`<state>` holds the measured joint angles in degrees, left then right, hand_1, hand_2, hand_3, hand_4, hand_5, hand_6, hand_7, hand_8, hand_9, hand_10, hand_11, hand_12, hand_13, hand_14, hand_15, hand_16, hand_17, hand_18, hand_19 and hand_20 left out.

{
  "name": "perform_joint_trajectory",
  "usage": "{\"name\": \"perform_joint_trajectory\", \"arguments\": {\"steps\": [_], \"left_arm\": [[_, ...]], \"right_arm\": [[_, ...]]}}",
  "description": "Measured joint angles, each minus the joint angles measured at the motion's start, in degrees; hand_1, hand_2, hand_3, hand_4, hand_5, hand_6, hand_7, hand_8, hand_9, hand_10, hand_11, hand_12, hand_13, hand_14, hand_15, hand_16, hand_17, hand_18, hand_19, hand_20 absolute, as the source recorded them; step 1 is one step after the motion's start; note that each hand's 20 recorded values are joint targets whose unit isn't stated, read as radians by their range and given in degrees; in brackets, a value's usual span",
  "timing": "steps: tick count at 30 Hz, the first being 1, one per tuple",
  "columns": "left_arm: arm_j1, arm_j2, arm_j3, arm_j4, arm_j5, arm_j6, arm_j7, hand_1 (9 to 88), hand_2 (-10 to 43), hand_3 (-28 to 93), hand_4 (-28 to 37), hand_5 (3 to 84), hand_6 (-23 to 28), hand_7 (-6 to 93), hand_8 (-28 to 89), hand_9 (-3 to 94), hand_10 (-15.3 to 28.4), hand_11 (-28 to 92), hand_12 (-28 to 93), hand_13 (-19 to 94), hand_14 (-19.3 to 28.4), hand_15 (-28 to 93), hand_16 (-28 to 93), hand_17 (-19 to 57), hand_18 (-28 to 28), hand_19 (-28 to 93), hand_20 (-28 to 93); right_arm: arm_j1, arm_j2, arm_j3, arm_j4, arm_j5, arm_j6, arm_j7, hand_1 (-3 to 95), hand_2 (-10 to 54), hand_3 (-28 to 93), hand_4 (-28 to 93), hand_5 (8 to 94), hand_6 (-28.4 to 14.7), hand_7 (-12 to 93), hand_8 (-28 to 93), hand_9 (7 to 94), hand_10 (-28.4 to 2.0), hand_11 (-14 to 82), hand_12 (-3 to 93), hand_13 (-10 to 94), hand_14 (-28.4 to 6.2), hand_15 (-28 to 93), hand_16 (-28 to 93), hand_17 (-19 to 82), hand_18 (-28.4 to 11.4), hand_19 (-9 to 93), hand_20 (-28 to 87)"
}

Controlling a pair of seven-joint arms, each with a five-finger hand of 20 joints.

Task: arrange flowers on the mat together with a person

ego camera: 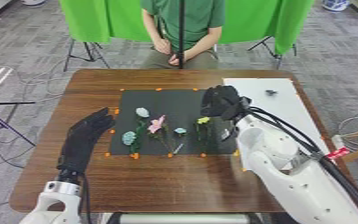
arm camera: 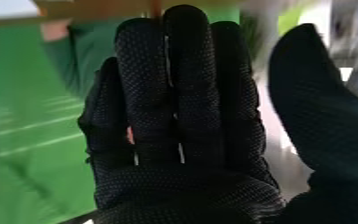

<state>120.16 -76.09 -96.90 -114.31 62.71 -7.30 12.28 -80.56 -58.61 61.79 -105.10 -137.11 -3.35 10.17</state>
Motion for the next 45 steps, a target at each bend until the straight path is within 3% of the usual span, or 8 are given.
{"name": "perform_joint_trajectory", "arguments": {"steps": [4,7,10,13,16,18,27,45], "left_arm": [[0.0,0.00,0.03,0.00,0.02,-0.07,0.01,19.8,-3.6,69,-24.7,44.8,4.9,11.2,-4,42.3,13.0,15,16,33,18.5,15,6,2.4,14.9,9,17],[0.0,-0.10,0.01,-0.07,0.10,-0.09,0.05,19.8,-3.7,69,-24.7,44.9,4.8,11.2,-4,42.3,13.0,15,16,33,18.5,15,6,2.4,14.9,9,16],[0.4,-0.26,-0.17,-0.38,0.10,-0.06,0.07,19.8,-3.7,69,-24.6,44.9,4.8,11.2,-5,42.4,13.0,15,16,33,18.4,15,6,2.6,14.7,9,16],[0.7,-0.26,-0.19,-0.44,0.19,-0.08,0.13,19.8,-3.7,69,-24.6,44.9,4.9,11.2,-5,42.4,13.1,15,16,33,18.3,15,6,2.7,14.6,9,16],[0.7,-0.27,-0.07,-0.44,0.50,-0.08,0.48,19.9,-3.9,70,-24.5,45.0,4.9,11.3,-5,42.5,13.0,15,16,33,18.5,15,6,2.8,14.5,9,16],[0.6,-0.33,0.04,-0.43,0.72,-0.08,0.70,19.9,-3.9,70,-24.6,45.0,4.9,11.4,-5,42.5,13.0,15,16,33,18.4,15,6,2.8,14.5,9,16],[0.1,-0.54,0.83,-0.30,1.36,-0.11,1.24,20.0,-3.9,70,-24.6,45.1,4.9,11.4,-5,42.6,13.0,16,16,33,18.5,15,6,2.8,14.5,9,16],[-0.3,-0.70,1.16,-0.17,1.53,-0.15,1.42,20.0,-4.0,70,-24.4,45.0,4.9,11.4,-5,42.6,13.1,16,16,33,18.4,15,6,2.7,14.5,9,16]], "right_arm": [[-6.9,-2.2,9.3,-8.5,13.6,11.1,-0.3,22.8,0.4,70,-16,69.3,-0.5,16,-9,74.1,-14.8,18.8,22.3,59,-15.2,36,29,25,-18.1,57,49],[-13.2,-6.0,18.5,-15.7,23.6,14.1,-3.6,16.4,2.6,72,-15,61.2,-1.7,12,-8,62.4,-15.7,10.8,19.5,52,-15.4,18,29,25,-16.0,32,39],[-18.5,-10.8,27.4,-18.5,29.8,8.6,-12.0,10.2,3.3,74,-16,43.0,-0.2,8,-7,43.8,-15.0,4.9,15.9,34,-14.1,8,24,20,-15.7,13,31],[-22.9,-14.1,32.3,-17.1,36.4,-2.5,-19.3,6.7,2.7,77,-17,36.8,0.4,6,-7,38.7,-14.4,3.5,13.7,28,-12.5,5,20,18,-14.6,5,27],[-28.1,-16.3,32.7,-15.7,46.0,-10.2,-20.9,5.0,2.6,78,-17,36.4,0.6,6,-7,38.5,-14.0,3.6,12.9,28,-12.0,5,18,18,-14.4,4,26],[-32.1,-18.1,32.2,-15.5,52.5,-10.9,-20.9,4.5,2.7,79,-17,36.9,0.7,7,-7,39.2,-14.0,3.9,12.8,28,-11.8,6,18,18,-14.3,3,26],[-40.3,-22.6,29.7,-14.8,73.2,-0.3,-23.2,3.7,2.9,80,-18,37.9,0.2,8,-8,40.3,-14.0,4.3,12.5,29,-11.4,7,16,18,-14.1,3,27],[-39.0,-22.7,29.4,-14.7,72.5,-0.6,-24.1,3.4,3.5,80,-18,41.2,-0.5,9,-8,43.6,-14.2,5.4,13.2,32,-12.0,10,17,19,-14.2,4,28]]}}
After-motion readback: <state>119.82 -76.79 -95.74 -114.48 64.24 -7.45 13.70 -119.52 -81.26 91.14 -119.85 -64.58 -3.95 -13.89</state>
